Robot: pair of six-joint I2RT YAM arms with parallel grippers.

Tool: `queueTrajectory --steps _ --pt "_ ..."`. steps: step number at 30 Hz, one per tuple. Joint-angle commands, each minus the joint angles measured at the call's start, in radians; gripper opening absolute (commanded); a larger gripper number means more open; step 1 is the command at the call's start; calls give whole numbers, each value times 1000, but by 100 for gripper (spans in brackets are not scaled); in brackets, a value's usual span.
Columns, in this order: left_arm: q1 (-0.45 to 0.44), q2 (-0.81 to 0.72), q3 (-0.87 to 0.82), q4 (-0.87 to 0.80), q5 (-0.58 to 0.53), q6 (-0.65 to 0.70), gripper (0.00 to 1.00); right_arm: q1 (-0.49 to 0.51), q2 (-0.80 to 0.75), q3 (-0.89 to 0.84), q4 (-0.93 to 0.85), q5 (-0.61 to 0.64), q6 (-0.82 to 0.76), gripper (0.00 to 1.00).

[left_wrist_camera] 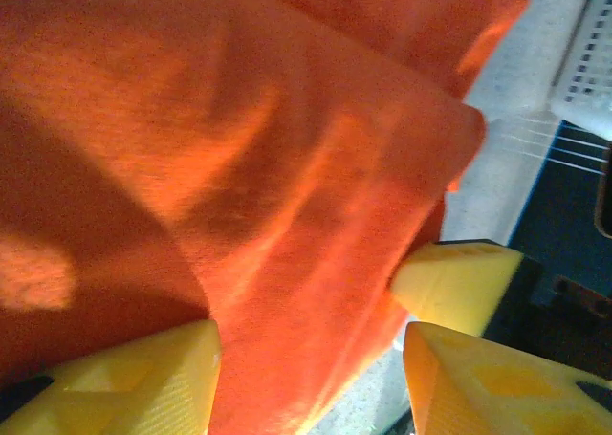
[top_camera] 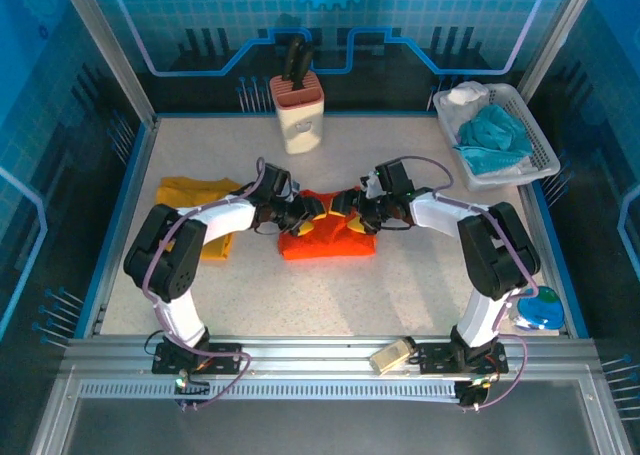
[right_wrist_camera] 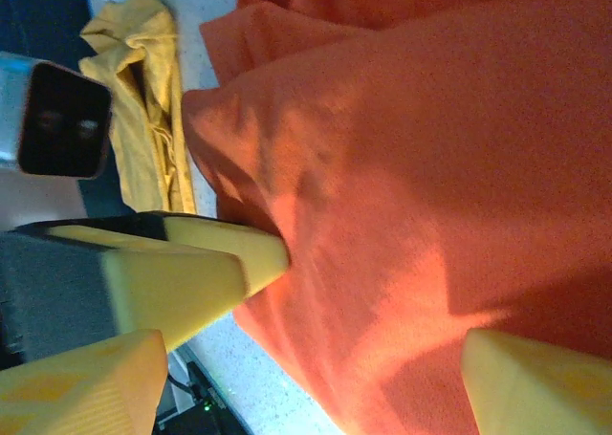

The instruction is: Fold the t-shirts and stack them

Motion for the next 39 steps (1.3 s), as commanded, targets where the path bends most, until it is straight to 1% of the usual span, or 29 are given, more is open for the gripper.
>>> queueTrajectory --steps 1,4,5,7,10,12,14,17,21,23,28,34,37,39 --pt "3 60 -10 21 -28 36 53 0 50 -31 67 9 -55 81" --pt "21 60 0 -6 3 56 52 -23 25 -16 36 -10 -94 81" --pt "33 41 6 -17 16 69 52 -33 4 -3 11 -7 -120 81" --pt "58 -15 20 -59 9 106 53 -55 -30 38 -70 24 -190 80" --pt "96 -68 91 -169 -2 230 56 -88 -39 126 -211 74 -305 78" --pt "118 -58 154 -264 -8 328 57 -99 -27 184 -284 102 -376 75" --pt "134 -32 211 -339 -3 428 57 -100 -5 238 -346 164 -453 74" --pt "137 -4 247 -370 -49 553 58 -102 45 287 -376 227 -528 71" --pt "137 29 257 -369 -117 679 59 -99 115 323 -366 259 -589 67" --pt "137 41 253 -352 -134 727 58 -97 143 330 -349 261 -611 65" --pt "137 74 244 -305 -131 772 58 -85 204 341 -350 287 -670 62" --pt "134 75 207 -249 -135 782 57 -84 194 281 -285 261 -680 60" --pt "132 75 199 -249 -133 784 54 -84 184 261 -261 253 -674 57" --pt "129 71 192 -248 -133 784 48 -83 181 258 -254 247 -669 52"
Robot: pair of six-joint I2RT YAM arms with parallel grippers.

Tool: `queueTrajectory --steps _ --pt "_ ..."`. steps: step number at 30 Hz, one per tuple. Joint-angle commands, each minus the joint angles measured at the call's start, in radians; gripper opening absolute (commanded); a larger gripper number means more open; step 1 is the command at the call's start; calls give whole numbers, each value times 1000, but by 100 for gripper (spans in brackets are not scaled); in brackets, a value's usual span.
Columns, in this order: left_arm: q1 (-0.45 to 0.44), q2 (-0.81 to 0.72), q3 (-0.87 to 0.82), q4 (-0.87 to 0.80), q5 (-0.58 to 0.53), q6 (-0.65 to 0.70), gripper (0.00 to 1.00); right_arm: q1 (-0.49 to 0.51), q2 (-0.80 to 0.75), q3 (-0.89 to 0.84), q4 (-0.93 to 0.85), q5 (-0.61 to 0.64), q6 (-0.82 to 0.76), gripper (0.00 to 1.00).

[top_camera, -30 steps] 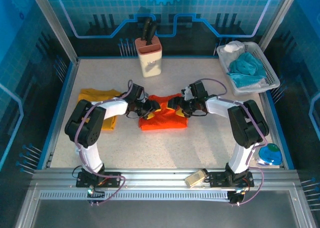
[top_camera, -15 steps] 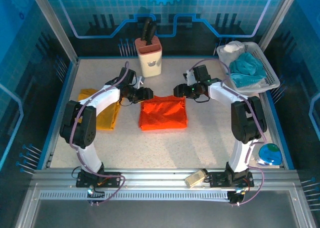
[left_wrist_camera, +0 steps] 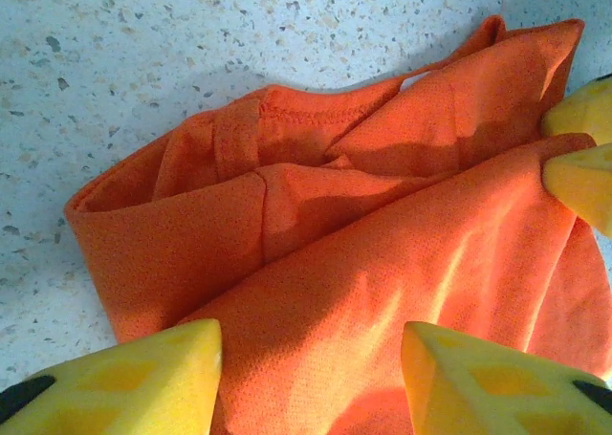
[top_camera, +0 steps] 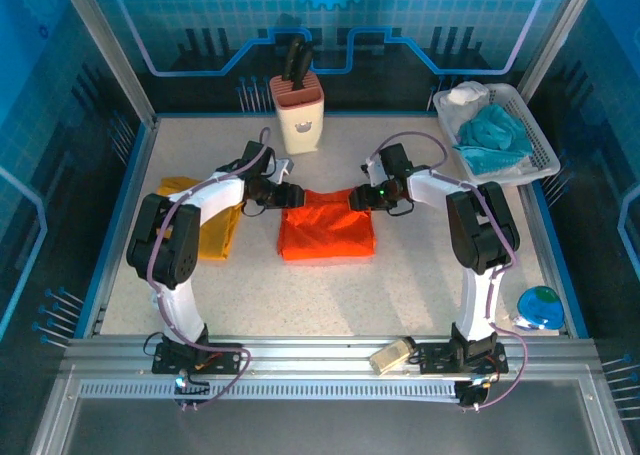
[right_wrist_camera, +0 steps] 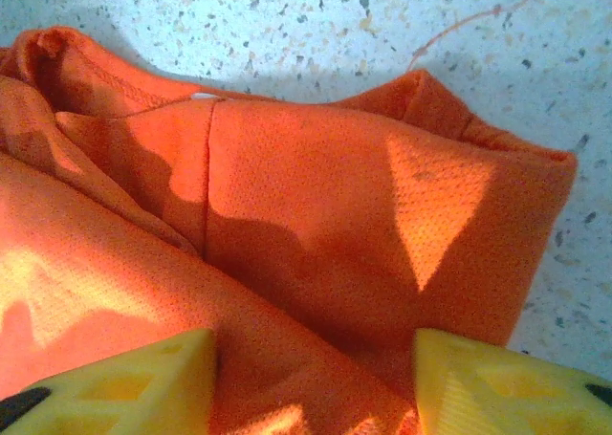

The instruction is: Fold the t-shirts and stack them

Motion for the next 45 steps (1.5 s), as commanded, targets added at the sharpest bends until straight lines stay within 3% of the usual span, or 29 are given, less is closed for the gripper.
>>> queueTrajectory --steps 1,5,9,14,17,28,36,41,42,45 --pt "-9 1 -25 16 -7 29 47 8 -28 -15 27 -17 -12 48" --pt "-17 -10 -30 8 -5 17 44 9 -37 -19 29 -18 3 34" --pt "-30 -10 -23 -7 -24 30 44 9 -56 -26 38 -9 10 30" --pt "-24 -32 -16 -31 -139 42 62 8 -68 -21 33 -9 7 23" --pt "-11 -37 -10 -30 -146 40 64 8 -65 -20 31 -1 9 16" --pt "-6 38 -7 51 -42 77 56 0 -48 -20 35 0 16 8" --pt "-6 76 9 65 -49 91 53 -7 -45 -27 43 -11 23 6" --pt "-7 80 15 62 -34 85 41 -11 -46 -25 45 -21 30 4" --pt "-7 77 15 61 -30 82 35 -11 -47 -24 44 -25 33 3" --pt "-8 44 14 46 -10 72 3 -11 -56 -10 21 -40 41 0"
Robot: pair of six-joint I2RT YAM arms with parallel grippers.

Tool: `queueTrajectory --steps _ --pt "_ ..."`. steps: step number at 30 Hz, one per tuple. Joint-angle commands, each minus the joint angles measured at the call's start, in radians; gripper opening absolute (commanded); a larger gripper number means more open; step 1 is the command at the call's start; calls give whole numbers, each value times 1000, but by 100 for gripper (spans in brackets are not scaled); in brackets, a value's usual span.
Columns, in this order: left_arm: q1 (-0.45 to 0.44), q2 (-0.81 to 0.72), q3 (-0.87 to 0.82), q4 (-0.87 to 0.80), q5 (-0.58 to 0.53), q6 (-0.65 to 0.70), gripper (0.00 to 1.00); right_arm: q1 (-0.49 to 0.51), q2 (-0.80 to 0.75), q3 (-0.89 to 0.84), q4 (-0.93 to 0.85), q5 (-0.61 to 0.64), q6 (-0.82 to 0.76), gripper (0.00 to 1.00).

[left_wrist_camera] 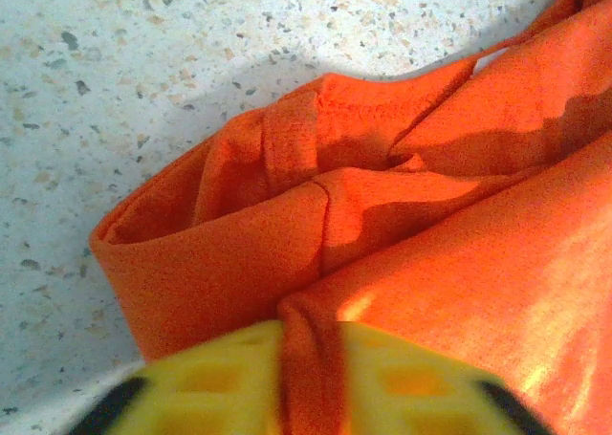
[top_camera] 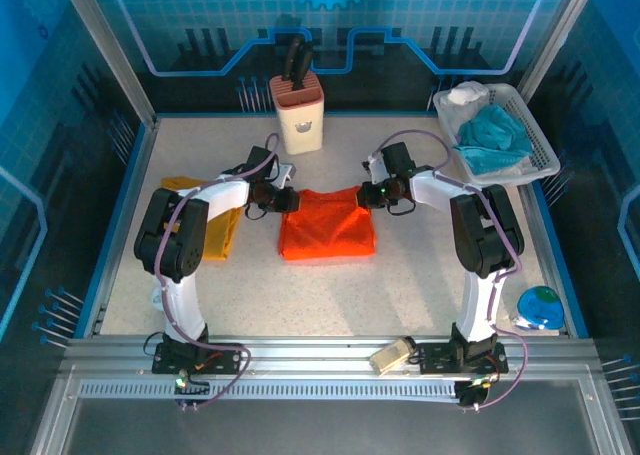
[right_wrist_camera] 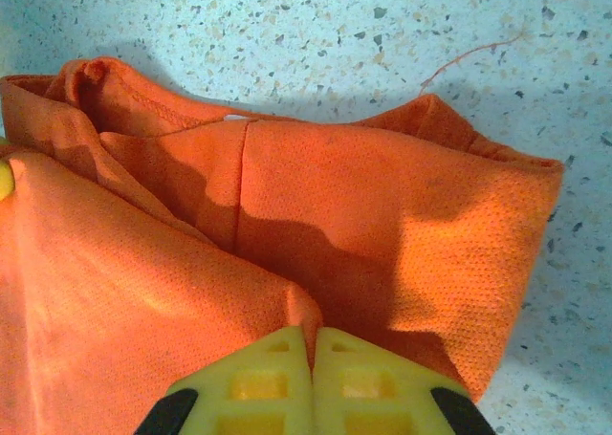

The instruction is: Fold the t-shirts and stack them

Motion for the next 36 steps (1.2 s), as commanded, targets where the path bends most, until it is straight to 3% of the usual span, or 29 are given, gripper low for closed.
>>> queueTrajectory --steps 1,13,30,33,34,35,36 --pt "-1 -39 17 -5 40 -2 0 -9 -22 10 -18 -39 16 0" --pt "27 -148 47 -40 101 -71 0 -59 -70 72 -44 -145 131 0" --pt "117 67 168 69 195 -186 0 -87 97 261 -62 -147 131 0" --pt "142 128 216 56 175 -222 0 -91 147 286 -10 -143 141 13" --pt "148 143 230 49 162 -232 1 -92 159 299 5 -137 143 23" --pt "154 152 236 50 152 -242 7 -93 167 313 6 -126 142 33" --pt "159 161 245 43 137 -255 23 -94 174 329 2 -118 139 43"
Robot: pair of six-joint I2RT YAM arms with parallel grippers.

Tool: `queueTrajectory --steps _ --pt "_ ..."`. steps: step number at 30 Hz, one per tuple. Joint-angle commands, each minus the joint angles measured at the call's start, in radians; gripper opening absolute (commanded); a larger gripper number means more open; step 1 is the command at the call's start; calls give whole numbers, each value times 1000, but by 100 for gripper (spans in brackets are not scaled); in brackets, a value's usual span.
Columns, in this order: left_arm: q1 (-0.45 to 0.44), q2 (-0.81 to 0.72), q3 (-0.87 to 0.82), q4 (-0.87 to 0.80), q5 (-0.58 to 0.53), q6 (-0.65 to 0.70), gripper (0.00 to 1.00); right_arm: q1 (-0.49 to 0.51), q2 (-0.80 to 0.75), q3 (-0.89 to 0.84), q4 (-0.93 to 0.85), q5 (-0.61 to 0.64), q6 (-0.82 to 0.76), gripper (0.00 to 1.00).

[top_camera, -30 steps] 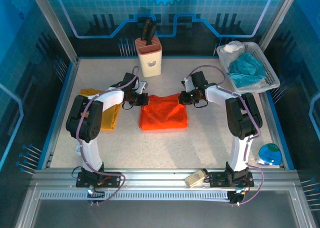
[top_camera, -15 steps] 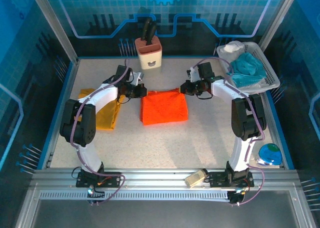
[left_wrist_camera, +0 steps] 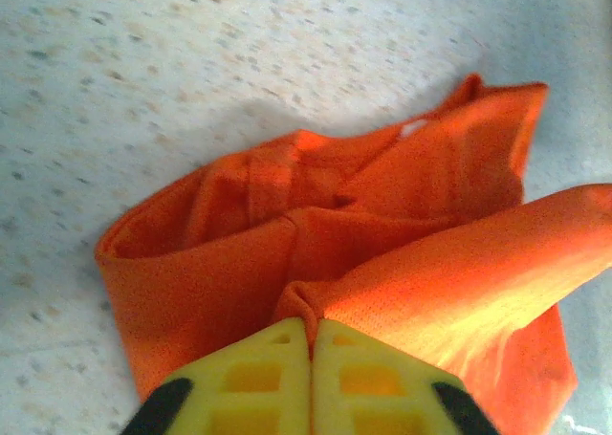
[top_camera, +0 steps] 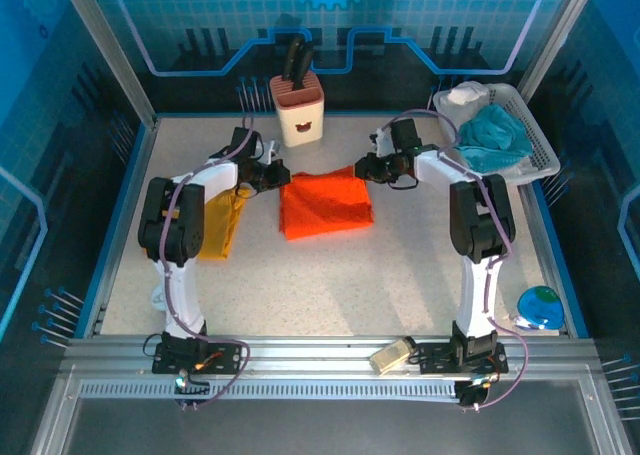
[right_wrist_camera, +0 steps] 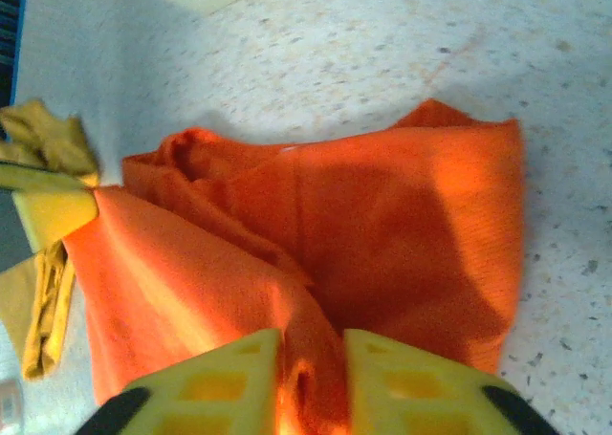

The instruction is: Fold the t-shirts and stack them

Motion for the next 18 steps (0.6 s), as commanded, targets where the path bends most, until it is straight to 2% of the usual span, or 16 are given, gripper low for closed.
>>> queueTrajectory --steps 1,3,7,11,14,18 --pt "30 26 59 -17 -35 -57 32 -16 22 67 23 30 -7 50" --pt "36 32 89 -65 -49 -58 35 -15 5 63 26 50 -7 73" --pt "38 -27 79 -111 -86 -62 47 -15 -70 7 31 49 5 83" --pt "24 -125 18 -119 -72 -119 47 -7 -157 -66 29 -9 55 83" --pt "-25 -191 -43 -112 -75 -194 46 9 -214 -138 82 -74 154 84" --pt "-102 -246 -150 -15 -56 -353 46 43 -258 -279 306 -163 383 85"
